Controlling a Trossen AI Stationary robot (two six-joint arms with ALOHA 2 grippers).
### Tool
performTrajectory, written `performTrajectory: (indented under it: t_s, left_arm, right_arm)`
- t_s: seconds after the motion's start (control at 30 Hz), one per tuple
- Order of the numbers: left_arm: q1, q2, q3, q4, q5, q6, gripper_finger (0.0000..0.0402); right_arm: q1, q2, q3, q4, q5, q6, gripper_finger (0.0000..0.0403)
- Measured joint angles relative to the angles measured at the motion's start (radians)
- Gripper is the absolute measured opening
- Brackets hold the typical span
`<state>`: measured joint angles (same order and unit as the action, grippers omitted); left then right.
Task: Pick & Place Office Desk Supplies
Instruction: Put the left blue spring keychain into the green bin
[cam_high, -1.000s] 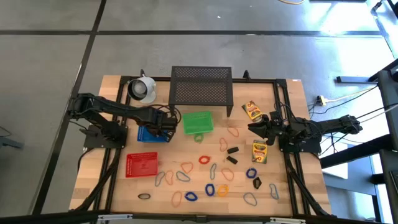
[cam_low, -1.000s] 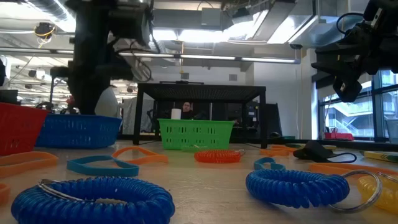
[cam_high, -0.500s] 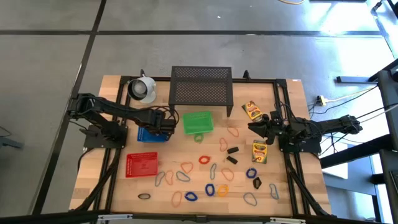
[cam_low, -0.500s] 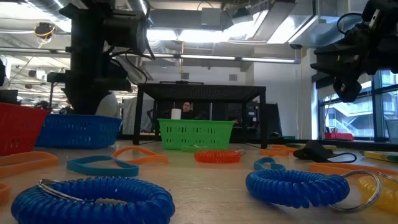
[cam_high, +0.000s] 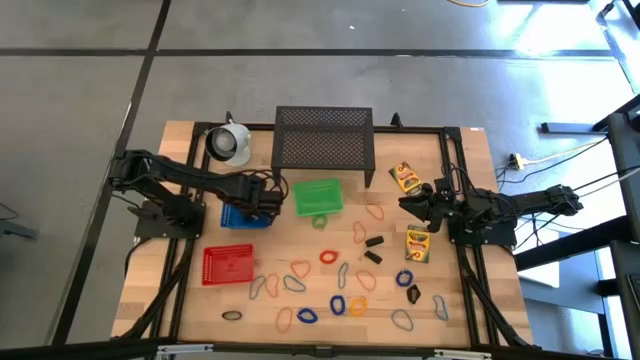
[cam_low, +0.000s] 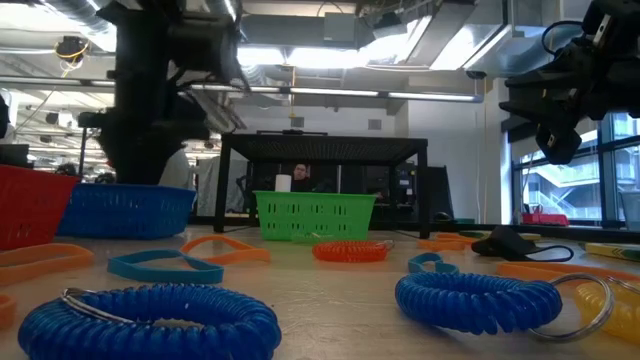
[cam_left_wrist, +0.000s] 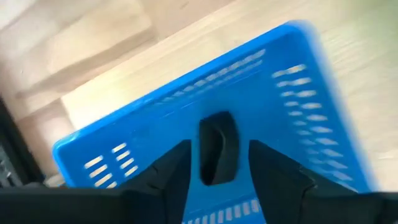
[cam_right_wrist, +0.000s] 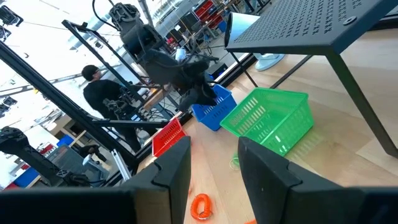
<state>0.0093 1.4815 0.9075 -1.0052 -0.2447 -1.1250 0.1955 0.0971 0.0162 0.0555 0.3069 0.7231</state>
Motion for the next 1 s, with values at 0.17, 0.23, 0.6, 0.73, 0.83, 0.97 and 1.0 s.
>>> performTrajectory:
  t_s: [0.17, 0.23, 0.6, 0.73, 0.83, 0.97, 1.0]
  left_arm:
    - [-0.018, 0.0, 0.115, 0.014, -0.072, 0.066, 0.0166]
    - [-0.039, 0.0, 0.167, 0.036, -0.102, 0.092, 0.0164]
    - [-0.321, 0.095, 0.245, 0.62, -0.103, 0.322, 0.0168]
    - [-0.432, 0.192, 0.245, 0.802, -0.034, 0.416, 0.0168]
    - [-0.498, 0.257, 0.245, 0.871, 0.004, 0.431, 0.0168]
    - [-0.552, 0.331, 0.245, 0.909, 0.067, 0.432, 0.0168]
    - [-0.561, 0.348, 0.245, 0.923, 0.079, 0.432, 0.0168]
  right_arm:
    - [0.0, 0.0, 0.0, 0.0, 0.0, 0.0, 0.0136]
    - [0.0, 0.0, 0.0, 0.0, -0.001, 0.0, 0.0136]
    - [0.0, 0.0, 0.0, -0.002, -0.022, -0.042, 0.0136]
    - [0.0, 0.0, 0.0, -0.005, -0.062, -0.073, 0.0136]
    - [0.0, 0.001, 0.0, -0.011, -0.093, -0.094, 0.0136]
    - [0.001, 0.003, 0.0, -0.018, -0.136, -0.121, 0.0136]
    - [0.001, 0.004, 0.0, -0.019, -0.143, -0.128, 0.0136]
